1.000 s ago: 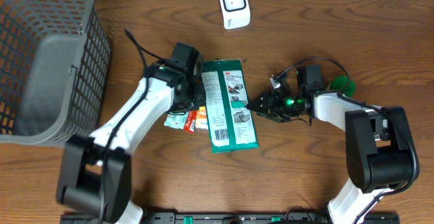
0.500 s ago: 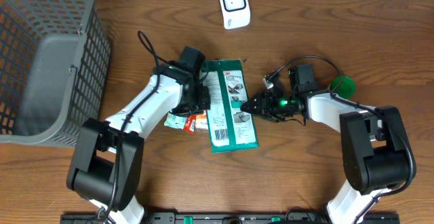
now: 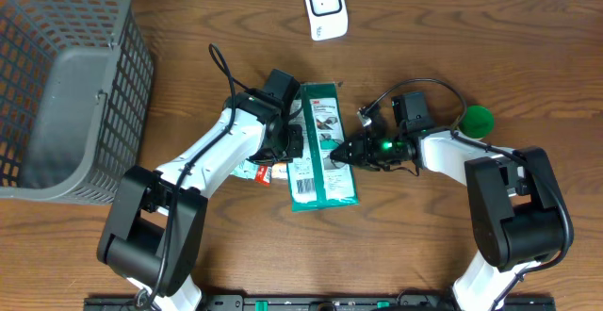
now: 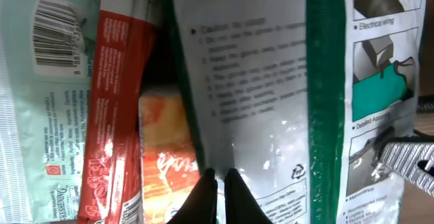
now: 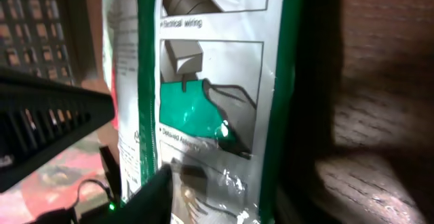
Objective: Scan the item barcode
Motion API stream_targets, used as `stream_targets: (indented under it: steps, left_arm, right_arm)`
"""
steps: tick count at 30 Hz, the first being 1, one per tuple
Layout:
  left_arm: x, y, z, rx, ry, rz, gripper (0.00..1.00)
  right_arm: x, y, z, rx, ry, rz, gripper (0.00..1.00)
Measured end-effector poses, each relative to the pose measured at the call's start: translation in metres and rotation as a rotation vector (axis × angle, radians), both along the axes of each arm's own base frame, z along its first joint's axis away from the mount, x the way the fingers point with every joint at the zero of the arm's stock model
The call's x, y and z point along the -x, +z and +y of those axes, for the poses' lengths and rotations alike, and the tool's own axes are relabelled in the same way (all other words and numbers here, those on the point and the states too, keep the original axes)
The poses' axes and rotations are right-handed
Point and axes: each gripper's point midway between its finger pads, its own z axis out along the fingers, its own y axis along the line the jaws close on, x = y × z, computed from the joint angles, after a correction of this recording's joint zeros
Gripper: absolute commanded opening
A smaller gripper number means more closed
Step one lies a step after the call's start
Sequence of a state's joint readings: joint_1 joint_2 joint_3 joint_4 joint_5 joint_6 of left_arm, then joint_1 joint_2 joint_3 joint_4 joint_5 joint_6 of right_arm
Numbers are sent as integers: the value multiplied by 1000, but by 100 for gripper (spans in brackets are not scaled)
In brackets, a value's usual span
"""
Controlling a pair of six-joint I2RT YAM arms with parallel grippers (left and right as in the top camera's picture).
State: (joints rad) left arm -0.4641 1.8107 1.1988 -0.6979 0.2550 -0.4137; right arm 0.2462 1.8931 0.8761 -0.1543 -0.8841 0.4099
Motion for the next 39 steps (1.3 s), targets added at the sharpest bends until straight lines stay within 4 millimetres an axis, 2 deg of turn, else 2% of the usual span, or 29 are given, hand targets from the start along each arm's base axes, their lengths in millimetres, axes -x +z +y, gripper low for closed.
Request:
stream_targets:
  steps: [10, 15, 20, 30, 39]
  left_arm:
    - [-1, -1, 2, -17, 0, -6, 8]
    - [1, -11, 3, -29, 0, 17, 8]
    - [1, -17, 3, -34, 0, 29, 7]
    - [-2, -16, 1, -27, 0, 16, 8]
    - [-2, -16, 1, -27, 0, 15, 8]
  right_arm:
    - [4, 24, 16, -165, 101, -71, 36]
    - [4, 29, 19, -193, 119, -95, 34]
    - [6, 29, 23, -197, 139, -109, 29]
    - [4, 28, 34, -172, 159, -161, 30]
    - [11, 21, 57, -116, 177, -175, 32]
